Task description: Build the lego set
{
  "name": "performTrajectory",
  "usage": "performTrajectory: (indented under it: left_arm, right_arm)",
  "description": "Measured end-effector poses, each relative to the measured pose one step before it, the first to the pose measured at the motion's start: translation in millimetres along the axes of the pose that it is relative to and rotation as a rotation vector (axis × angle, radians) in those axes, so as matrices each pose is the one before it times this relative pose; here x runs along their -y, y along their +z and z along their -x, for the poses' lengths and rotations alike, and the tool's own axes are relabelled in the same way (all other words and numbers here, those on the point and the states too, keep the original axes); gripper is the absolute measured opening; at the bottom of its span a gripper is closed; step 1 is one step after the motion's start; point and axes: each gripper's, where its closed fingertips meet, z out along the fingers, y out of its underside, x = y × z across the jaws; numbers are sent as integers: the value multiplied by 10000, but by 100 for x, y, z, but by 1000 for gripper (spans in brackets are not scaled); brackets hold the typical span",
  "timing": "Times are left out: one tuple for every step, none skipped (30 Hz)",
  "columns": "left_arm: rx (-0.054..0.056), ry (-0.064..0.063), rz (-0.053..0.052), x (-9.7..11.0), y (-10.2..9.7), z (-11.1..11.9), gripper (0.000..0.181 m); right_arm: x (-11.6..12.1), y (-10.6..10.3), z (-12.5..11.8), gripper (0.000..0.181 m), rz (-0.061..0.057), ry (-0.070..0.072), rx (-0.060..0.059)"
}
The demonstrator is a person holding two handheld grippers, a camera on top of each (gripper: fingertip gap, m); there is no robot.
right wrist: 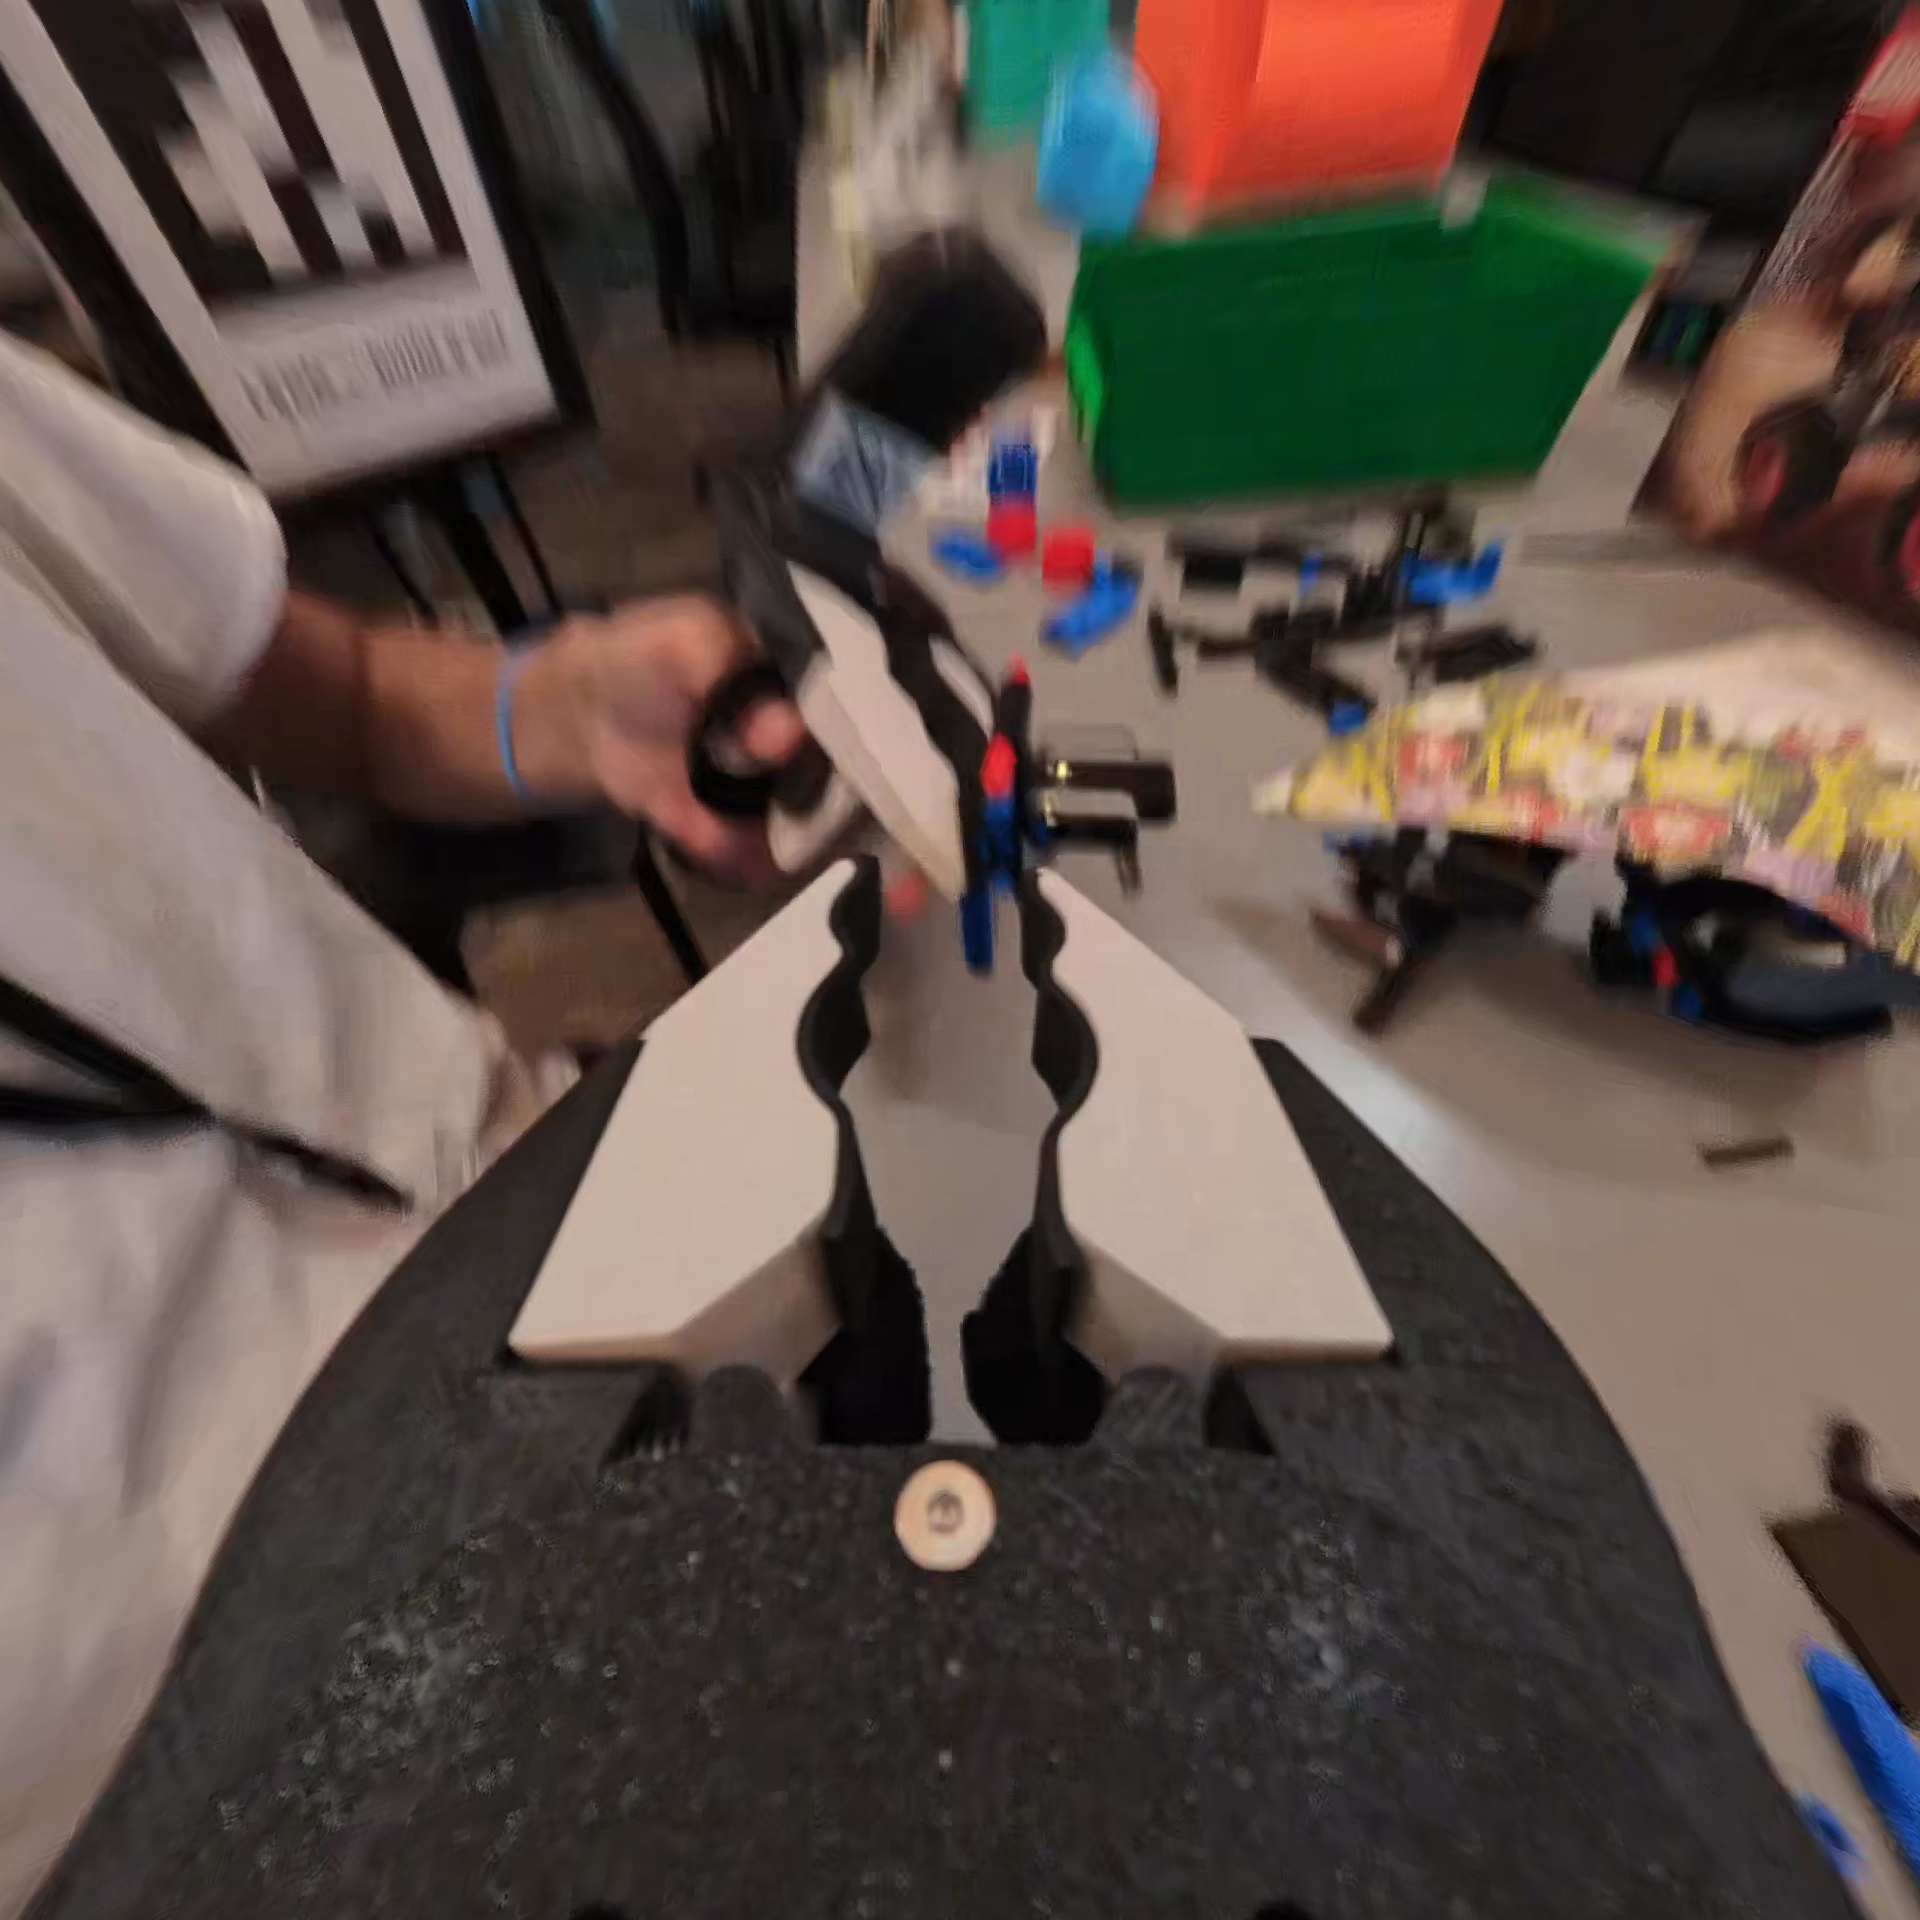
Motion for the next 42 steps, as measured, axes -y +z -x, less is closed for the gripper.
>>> performTrajectory:
  left_arm:
    - [-229, -313, -103, 50, 5, -114, 18]
    - [-271, -252, -15, -65, 44, -257, 18]
    - [-120, -187, 20, -113, 54, -127, 18]
    - [55, 33, 76, -200, 91, 21, 18]
    - [105, 160, 139, -288, 126, 34, 18]
    - [53, 71, 77, -188, 133, -25, 18]
    - [-126, -55, 4, -63, 124, -271, 18]
    - [-142, -103, 41, -116, 141, -276, 18]
    - [17, -56, 50, -154, 147, -41, 18]
    - [164, 92, 74, -193, 146, 153, 18]
    - [188, 133, 76, -192, 143, 170, 18]
    - [233, 68, 32, -88, 65, 290, 19]
    - [167, 126, 0, 7, -13, 244, 19]
    - [45, 184, -40, 106, -36, 68, 19]
    - [-8, 212, -56, 162, -40, -67, 18]
    - [39, 262, -47, 172, -45, -65, 18]
    - [100, 380, -8, 113, -49, -26, 19]
    - [190, 468, 67, 36, -100, 109, 25]
    - [525, 558, 46, 193, -282, 636, 36]
    - [538, 717, -76, 434, -429, 701, 45]
    - [296, 732, -124, 524, -460, 408, 49]
    - [26, 580, -135, 530, -376, 35, 49]
    - [-138, 378, -215, 592, -304, -215, 44]
    - [-411, 273, -236, 506, -250, -626, 38]
    - [-400, 161, -226, 479, -237, -592, 33]
    - [-149, 92, -210, 400, -183, -199, 32]
    - [-262, 29, -19, 68, -72, -319, 32]
    - [-339, -72, 104, -158, 12, -379, 32]
    - [-283, -80, 69, -157, 32, -297, 32]
    - [-359, -12, 33, -188, 14, -472, 29]
    - [-184, 18, 57, -241, 45, -245, 27]
    - [130, 37, -3, -139, 21, 216, 22]
    - [54, 56, -10, -124, -19, 77, 7]
    - [-108, 18, 49, -162, -56, -128, 7]
    - [-14, -88, -36, 59, -102, 48, 6]
    - [-49, -137, -57, 92, -93, 9, 5]
    - [12, -101, -105, 142, -92, 97, 5]
    - [20, -54, -223, 268, -102, 84, 5]
    - [-241, -113, -101, 83, -30, -273, 5]
    - [-249, -202, 4, -80, 78, -293, 5]
    - [-50, -131, -19, -93, 100, -26, 5]
    - [-18, -8, -59, -16, 61, 18, 5]
  right_arm:
    - [831, 183, 95, 24, -600, 42, -285]
    - [51, 238, -270, 24, -134, -205, -511]
    - [-61, 211, -94, 24, -87, -316, -376]
    - [118, 87, -283, 24, -171, -255, -460]
    - [386, -58, -112, 21, -321, -211, -293]
    - [207, 5, 333, 19, -170, -166, 83]
    - [-249, 155, -16, 19, 179, -128, -65]
    - [-244, 165, -82, 18, 142, -127, -107]
    - [-61, 91, 343, 14, -26, -56, 172]
    - [-33, 60, 112, 9, -57, 8, 32]
    - [-93, 54, -149, 6, -42, -59, -124]
    - [-262, 61, -50, 6, 72, -6, 12]
    - [-285, 1, -169, 6, 137, 215, 69]
    - [-95, -47, -202, 6, 43, 384, 134]
    - [65, -104, -184, 6, -110, 439, 161]
    - [109, -112, -237, 6, -182, 412, 135]
    - [91, -98, -219, 6, -173, 451, 173]
    - [48, -107, -96, 6, -112, 463, 281]
    - [107, -151, -211, 6, -106, 367, 179]
    - [192, -214, -171, 6, -148, 248, 149]
    - [83, -172, -24, 6, -36, 240, 211]
    - [-56, -94, 100, 5, 54, 210, 261]
    - [-172, -9, 175, 5, 123, 217, 284]
    - [-15, 25, 95, 5, -28, 180, 191]
    - [8, 50, 39, 5, -88, 106, 117]
    - [-284, 165, 187, 5, 110, 109, 213]
    - [-319, 216, 247, 5, 121, 104, 224]
    - [-203, 214, 184, 5, 46, 88, 154]
    - [-83, 204, 258, 6, -26, 108, 199]
    - [-46, 184, 274, 6, -27, 163, 231]
    - [-41, 180, 131, 6, -23, 109, 140]
    - [-129, 191, 60, 6, 27, 18, 65]
    - [-129, 176, 97, 6, 29, 41, 84]
    - [8, 96, 99, 5, -57, 92, 99]
    - [13, 74, -17, 5, -51, 84, 8]
    - [-64, 84, -93, 6, -5, -62, -84]
    - [-35, 91, -37, 7, -23, -143, -107]
    - [-181, 141, 57, 16, 77, -156, -38]
    - [-307, 192, 113, 24, 165, -103, 10]
    - [-168, 148, 116, 21, 92, -125, -11]
    - [225, 1, -31, 11, -153, -264, -176]
    - [286, -34, 105, 7, -174, -289, -105]
